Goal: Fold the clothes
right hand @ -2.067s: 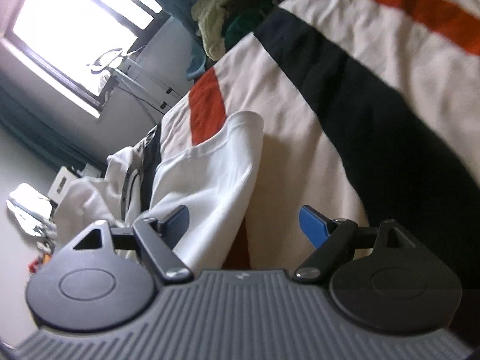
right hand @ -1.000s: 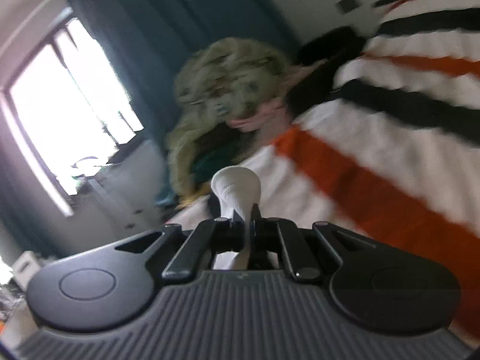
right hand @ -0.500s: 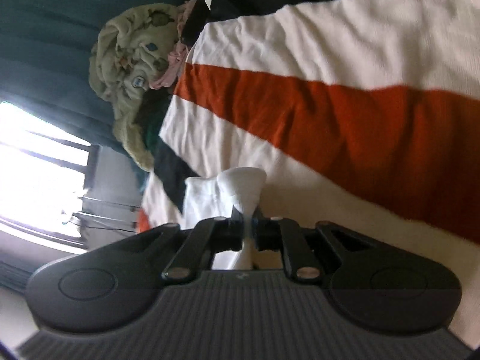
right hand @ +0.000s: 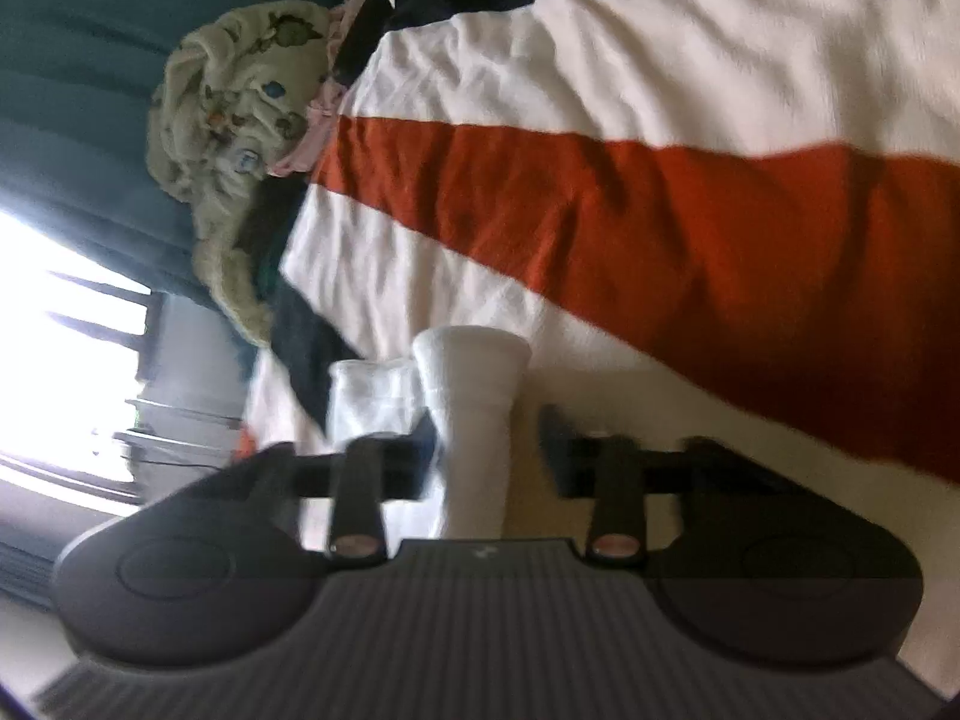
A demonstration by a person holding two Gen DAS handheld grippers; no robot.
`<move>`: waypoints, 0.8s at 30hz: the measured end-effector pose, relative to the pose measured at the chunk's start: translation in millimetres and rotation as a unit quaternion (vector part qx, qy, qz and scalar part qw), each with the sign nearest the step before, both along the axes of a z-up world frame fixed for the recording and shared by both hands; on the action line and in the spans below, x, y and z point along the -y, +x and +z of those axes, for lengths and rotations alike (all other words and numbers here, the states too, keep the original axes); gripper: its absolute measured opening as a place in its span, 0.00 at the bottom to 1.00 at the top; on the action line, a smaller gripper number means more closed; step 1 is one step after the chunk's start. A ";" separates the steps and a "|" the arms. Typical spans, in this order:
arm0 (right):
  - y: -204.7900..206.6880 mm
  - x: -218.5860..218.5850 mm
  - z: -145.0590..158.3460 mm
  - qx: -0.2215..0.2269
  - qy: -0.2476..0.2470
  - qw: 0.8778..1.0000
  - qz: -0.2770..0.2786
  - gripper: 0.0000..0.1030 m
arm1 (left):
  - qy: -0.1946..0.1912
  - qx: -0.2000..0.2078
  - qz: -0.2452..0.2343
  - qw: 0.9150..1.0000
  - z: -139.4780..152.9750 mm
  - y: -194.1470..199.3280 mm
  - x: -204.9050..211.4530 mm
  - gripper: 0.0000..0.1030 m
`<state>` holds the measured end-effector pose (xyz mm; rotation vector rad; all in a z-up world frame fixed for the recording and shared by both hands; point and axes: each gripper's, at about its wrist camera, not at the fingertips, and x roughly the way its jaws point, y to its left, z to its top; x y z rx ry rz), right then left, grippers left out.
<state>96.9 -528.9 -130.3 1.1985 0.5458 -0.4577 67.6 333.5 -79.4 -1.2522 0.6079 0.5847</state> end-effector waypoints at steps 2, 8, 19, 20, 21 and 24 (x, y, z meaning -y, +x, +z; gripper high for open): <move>-1.1 -1.6 0.7 0.000 -0.007 1.000 -0.006 0.20 | 0.031 -0.008 -0.005 0.999 6.1 6.2 -9.5 0.53; -15.3 0.4 8.5 0.044 -0.001 0.999 -0.012 0.07 | 0.087 0.015 -0.022 0.996 40.2 -14.8 -38.0 0.16; -85.3 -17.0 48.2 0.005 -0.044 0.993 -0.106 0.07 | 0.090 0.058 -0.047 0.993 73.1 -97.4 -94.3 0.13; -89.5 -16.8 43.5 -0.017 -0.039 0.993 -0.112 0.07 | 0.095 0.037 -0.053 0.993 63.8 -99.0 -97.5 0.13; -91.6 -16.0 37.6 -0.035 -0.030 0.992 -0.115 0.07 | 0.098 0.016 -0.057 0.993 53.0 -100.0 -100.7 0.13; -93.4 -10.9 21.1 -0.068 0.004 0.990 -0.122 0.07 | 0.104 -0.019 -0.068 0.992 28.6 -100.4 -102.9 0.14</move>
